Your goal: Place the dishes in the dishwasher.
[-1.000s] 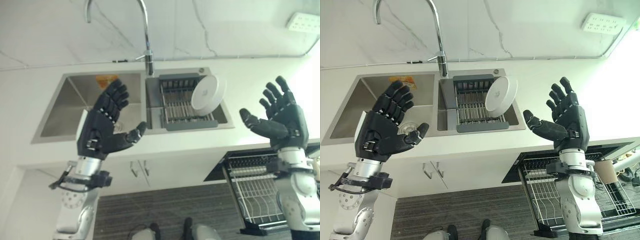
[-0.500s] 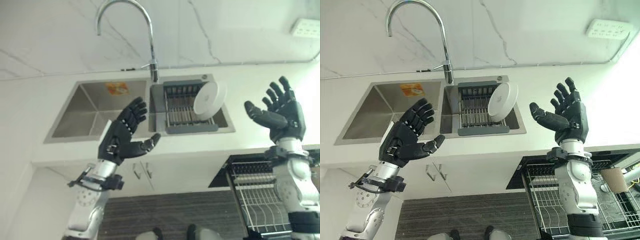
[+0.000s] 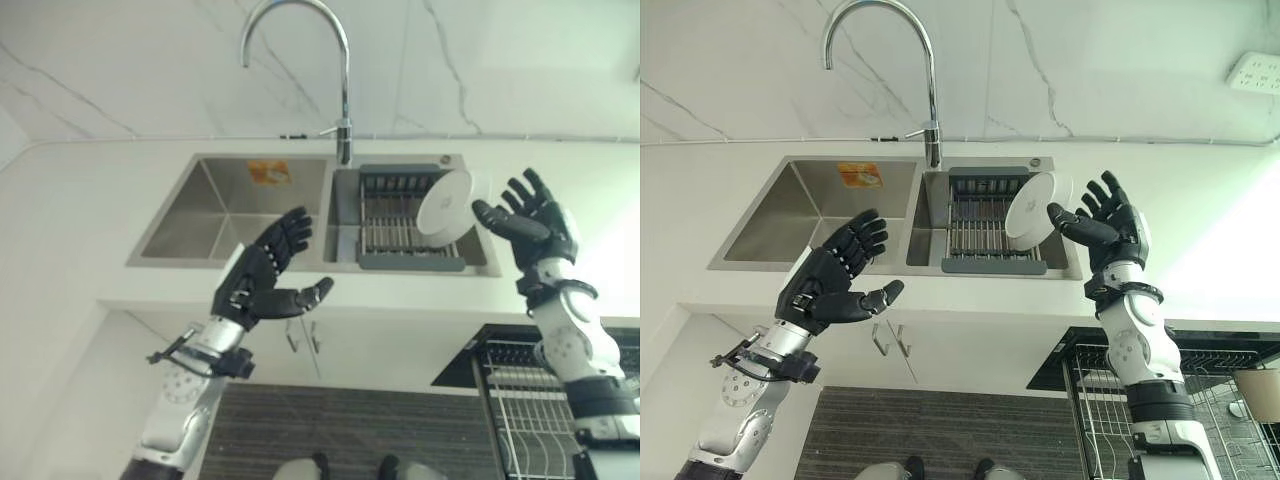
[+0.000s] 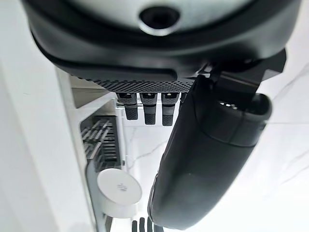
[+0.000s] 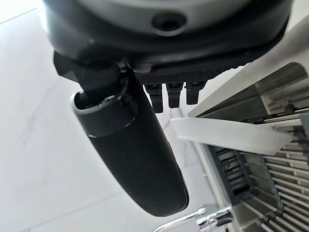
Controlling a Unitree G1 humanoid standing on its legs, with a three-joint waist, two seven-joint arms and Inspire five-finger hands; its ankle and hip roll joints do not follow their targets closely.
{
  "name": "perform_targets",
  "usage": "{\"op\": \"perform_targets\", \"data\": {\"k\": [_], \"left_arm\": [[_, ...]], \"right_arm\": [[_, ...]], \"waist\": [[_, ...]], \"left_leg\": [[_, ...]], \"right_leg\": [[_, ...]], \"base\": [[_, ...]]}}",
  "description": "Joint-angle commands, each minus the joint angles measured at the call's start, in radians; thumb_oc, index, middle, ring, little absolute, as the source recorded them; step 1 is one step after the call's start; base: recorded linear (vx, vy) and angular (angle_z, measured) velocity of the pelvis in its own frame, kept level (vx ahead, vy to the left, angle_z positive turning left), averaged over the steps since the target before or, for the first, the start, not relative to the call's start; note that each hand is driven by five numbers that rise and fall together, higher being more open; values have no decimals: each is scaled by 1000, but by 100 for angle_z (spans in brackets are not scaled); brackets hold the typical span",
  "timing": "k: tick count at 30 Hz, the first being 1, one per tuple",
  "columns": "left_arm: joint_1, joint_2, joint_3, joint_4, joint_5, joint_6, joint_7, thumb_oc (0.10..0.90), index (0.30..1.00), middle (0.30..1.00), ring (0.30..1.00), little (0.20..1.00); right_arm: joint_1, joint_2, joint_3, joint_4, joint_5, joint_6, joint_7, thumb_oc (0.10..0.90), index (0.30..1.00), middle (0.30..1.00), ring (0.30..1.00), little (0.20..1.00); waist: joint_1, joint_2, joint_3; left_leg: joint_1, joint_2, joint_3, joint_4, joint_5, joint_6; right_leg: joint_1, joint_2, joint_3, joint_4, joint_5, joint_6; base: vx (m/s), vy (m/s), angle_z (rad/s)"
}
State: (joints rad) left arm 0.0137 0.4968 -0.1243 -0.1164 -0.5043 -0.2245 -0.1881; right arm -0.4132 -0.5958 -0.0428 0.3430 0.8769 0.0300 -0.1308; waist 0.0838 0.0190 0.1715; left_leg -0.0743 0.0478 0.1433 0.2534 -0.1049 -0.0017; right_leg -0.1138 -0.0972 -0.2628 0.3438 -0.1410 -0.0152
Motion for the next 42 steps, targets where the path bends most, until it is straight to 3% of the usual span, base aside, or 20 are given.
{"op": "perform_targets", "data": {"k": [1,12,42], "left_arm": [[-81,47,4,-97,-35,-87,-4,800,900,900,900,900],[-81,62,-16,-83,-35,-98,22,800,900,900,900,900],[-69,85,-32,-67,-34,-100,66,800,900,900,900,900]], "right_arm": [[-141,-87,-17,16,31,-60,29,800,900,900,900,900],[-182,-116,-7,101,13,-69,0,800,900,900,900,900],[-294,-154,65,277,55,-4,65,800,900,900,900,900]], "waist": [[3,-42,-81],[9,-37,-79],[46,-37,-78]], "left_leg": [[33,44,-46,47,-110,-68],[33,42,-49,47,-104,-67],[29,34,-69,47,-92,-71]], "right_leg": [[75,-27,16,-44,-26,110],[81,-27,13,-44,-29,108],[102,-35,-14,-44,-39,105]], "base": [[0,0,0],[-2,1,0],[4,5,3]]}}
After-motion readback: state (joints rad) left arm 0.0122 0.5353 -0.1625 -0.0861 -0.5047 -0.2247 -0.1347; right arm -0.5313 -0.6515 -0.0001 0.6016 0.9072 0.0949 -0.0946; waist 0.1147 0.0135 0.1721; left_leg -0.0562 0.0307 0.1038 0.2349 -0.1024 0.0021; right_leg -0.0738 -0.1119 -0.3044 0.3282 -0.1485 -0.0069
